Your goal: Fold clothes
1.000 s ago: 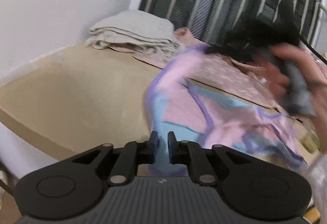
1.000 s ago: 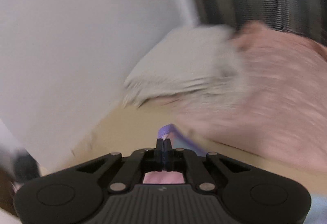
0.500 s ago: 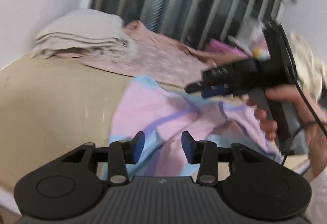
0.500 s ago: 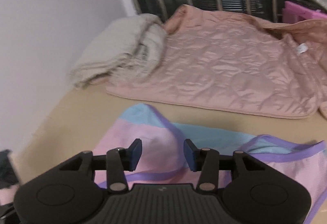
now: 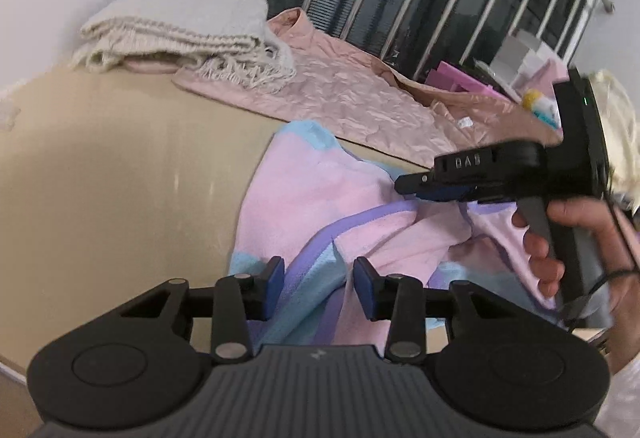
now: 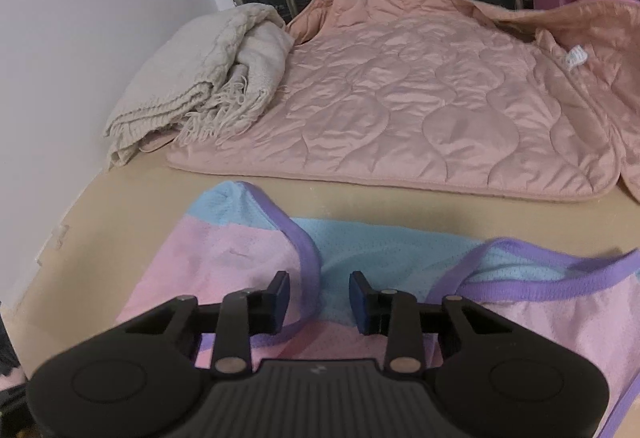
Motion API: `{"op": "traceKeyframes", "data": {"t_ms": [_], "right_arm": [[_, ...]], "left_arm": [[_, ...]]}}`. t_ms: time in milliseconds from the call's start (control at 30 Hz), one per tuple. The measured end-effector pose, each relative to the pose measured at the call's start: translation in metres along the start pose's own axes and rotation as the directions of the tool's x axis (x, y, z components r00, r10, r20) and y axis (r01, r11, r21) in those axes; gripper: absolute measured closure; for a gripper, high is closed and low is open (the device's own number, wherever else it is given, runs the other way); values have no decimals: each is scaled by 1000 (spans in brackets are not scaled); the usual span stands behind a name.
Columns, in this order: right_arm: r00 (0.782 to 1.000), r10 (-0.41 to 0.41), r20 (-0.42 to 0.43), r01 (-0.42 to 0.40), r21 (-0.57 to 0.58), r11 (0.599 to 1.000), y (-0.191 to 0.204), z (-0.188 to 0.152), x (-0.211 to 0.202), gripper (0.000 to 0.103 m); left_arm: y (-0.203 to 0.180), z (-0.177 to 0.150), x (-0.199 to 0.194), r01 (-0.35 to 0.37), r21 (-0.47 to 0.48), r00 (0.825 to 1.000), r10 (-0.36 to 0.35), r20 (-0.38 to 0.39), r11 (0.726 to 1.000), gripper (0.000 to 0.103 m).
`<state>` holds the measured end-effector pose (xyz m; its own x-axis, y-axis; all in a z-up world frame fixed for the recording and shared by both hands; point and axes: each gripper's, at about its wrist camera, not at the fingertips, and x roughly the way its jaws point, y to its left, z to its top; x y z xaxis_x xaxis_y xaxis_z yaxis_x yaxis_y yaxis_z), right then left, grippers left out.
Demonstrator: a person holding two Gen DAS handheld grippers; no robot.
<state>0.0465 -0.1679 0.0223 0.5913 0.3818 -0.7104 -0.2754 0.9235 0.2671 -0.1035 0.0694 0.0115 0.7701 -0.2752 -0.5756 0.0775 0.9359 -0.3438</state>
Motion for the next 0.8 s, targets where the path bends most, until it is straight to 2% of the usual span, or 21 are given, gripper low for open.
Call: {"op": "traceKeyframes", "data": {"t_ms": [67, 200, 267, 367, 433, 533, 567, 700, 800], "right_arm": [[1000, 0, 5, 0, -21, 1000, 2, -2, 1, 77], [1000, 12, 23, -11, -55, 998, 5, -5, -2, 85], [1000, 9, 22, -7, -77, 997, 9, -8, -3, 85], [999, -18, 27, 20, -104, 994, 16, -10, -3, 84], [999, -34, 34, 38, -119, 992, 20, -12, -5, 84], [997, -51, 51, 58, -138, 989, 25, -17, -12, 84], [997, -51, 63, 60, -141, 988, 26, -18, -17, 84], [997, 23, 77, -16, -91, 996, 21, -24, -34, 84], [992, 96, 84, -94, -25, 995, 13, -22, -44, 84]], "left_arm": [[1, 0, 0, -10, -6, 1000, 10, -2, 1000, 92], [4, 1, 1, -30, -19, 1000, 30, -7, 999, 97], [0, 0, 0, -50, 11, 999, 50, -1, 999, 97], [-11, -3, 0, -80, 68, 997, 79, 13, 994, 88], [-17, -6, 1, -105, 107, 994, 103, 25, 989, 88], [-24, -9, 2, -142, 160, 990, 137, 44, 977, 92], [-24, -10, 2, -148, 166, 989, 142, 48, 975, 98], [-23, -7, -9, -182, 141, 980, 167, 111, 973, 100], [-21, -2, -25, -209, 98, 964, 188, 191, 973, 100]]}}
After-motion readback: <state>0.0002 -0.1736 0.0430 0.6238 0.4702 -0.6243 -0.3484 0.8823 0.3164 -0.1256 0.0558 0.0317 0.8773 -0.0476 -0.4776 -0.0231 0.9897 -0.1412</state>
